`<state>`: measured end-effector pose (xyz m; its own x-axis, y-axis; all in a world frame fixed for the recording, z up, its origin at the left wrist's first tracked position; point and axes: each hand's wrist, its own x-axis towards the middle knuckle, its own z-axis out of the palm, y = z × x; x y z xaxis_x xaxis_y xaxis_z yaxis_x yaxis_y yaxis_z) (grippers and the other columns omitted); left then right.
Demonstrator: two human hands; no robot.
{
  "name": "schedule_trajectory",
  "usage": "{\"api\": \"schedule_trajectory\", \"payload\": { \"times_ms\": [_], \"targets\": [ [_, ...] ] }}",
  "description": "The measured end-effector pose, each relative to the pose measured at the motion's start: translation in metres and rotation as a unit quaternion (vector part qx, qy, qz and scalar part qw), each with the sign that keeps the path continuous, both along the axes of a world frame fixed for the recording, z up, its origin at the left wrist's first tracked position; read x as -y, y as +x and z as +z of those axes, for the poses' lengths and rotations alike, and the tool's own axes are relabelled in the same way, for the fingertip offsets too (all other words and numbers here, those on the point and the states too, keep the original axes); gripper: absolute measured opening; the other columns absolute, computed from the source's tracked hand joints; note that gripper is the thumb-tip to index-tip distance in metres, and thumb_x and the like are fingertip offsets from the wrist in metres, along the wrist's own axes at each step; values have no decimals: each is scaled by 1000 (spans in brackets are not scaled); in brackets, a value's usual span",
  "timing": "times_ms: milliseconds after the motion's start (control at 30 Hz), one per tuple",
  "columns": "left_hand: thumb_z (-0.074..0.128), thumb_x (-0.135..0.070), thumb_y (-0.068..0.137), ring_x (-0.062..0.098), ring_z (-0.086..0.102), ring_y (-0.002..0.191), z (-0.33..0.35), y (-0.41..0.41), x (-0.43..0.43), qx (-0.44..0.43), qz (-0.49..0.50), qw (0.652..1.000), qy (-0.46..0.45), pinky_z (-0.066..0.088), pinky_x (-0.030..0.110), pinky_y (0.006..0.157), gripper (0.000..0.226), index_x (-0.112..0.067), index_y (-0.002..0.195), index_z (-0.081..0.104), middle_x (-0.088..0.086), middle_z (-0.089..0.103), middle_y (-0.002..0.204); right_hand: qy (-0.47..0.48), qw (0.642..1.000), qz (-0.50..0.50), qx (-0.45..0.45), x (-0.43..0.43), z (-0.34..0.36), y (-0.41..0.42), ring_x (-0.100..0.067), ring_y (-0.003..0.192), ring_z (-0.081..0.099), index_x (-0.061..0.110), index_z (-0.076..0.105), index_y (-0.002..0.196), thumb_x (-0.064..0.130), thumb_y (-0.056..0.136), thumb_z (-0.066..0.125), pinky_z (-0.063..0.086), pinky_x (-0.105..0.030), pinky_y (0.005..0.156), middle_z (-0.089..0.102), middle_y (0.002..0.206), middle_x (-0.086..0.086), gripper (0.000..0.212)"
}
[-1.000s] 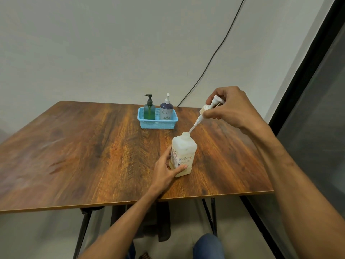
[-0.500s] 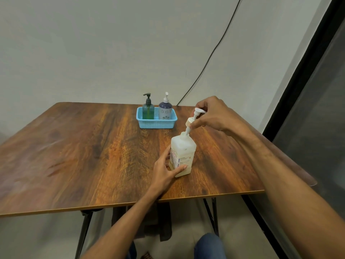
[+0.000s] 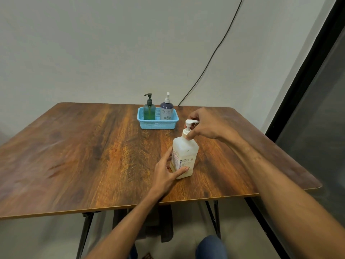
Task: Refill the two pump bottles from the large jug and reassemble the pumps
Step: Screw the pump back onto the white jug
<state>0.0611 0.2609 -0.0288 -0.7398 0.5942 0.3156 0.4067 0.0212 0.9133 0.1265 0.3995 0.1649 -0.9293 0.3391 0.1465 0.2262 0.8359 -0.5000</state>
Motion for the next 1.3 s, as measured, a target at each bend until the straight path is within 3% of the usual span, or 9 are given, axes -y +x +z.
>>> {"api": "schedule_trajectory", "payload": {
  "times_ms": [167,367,633,800,1000,1133,1300],
  "targets": [
    [85,-31,79,7,49,130,1,0,-1,2,2,1000,-2,48,24,101,93,-29,155,31,-2,51,149,-8,1000,3,9,-6,-3,0,-15,88,68,12,75,91,9,68,89,59,-44,85,72,98,0,27],
    [85,-33,79,7,50,133,1,0,0,1,-2,1000,-1,51,38,106,92,-30,155,33,-4,52,149,-21,1000,-8,-8,-7,-10,-2,-15,86,69,10,74,86,10,65,91,60,-45,82,73,94,-1,27],
    [85,-32,79,5,50,131,1,0,1,-2,-3,1000,2,51,34,105,91,-33,153,34,-7,53,147,-7,1000,10,0,-11,-9,-5,-17,85,71,13,75,83,9,62,91,60,-48,81,73,90,0,26],
    [85,-30,79,6,50,131,2,0,0,-7,1,1000,0,50,33,105,89,-40,148,30,-6,52,147,-16,1000,18,10,-11,-8,-6,-16,88,70,12,74,85,6,64,89,60,-46,84,73,92,1,26],
    [85,-33,78,9,50,133,-3,-3,-1,-4,0,1000,-6,51,37,106,93,-31,155,32,-4,51,150,10,1000,17,10,-10,-7,-7,-16,81,69,13,72,79,14,63,92,59,-39,74,73,87,1,26],
    [85,-34,78,7,49,132,-3,-4,-2,-2,0,1000,-5,49,31,105,94,-34,154,30,-6,50,149,38,999,18,3,-5,-7,-9,-15,74,67,21,67,72,20,65,92,49,-28,62,71,82,1,26],
    [85,-32,79,3,48,130,-2,-3,-2,-4,-5,1000,-4,47,24,102,90,-43,148,28,-11,50,146,30,999,26,9,-9,-6,-7,-14,77,67,14,71,78,15,65,91,51,-29,64,71,85,1,23]
  ]
}}
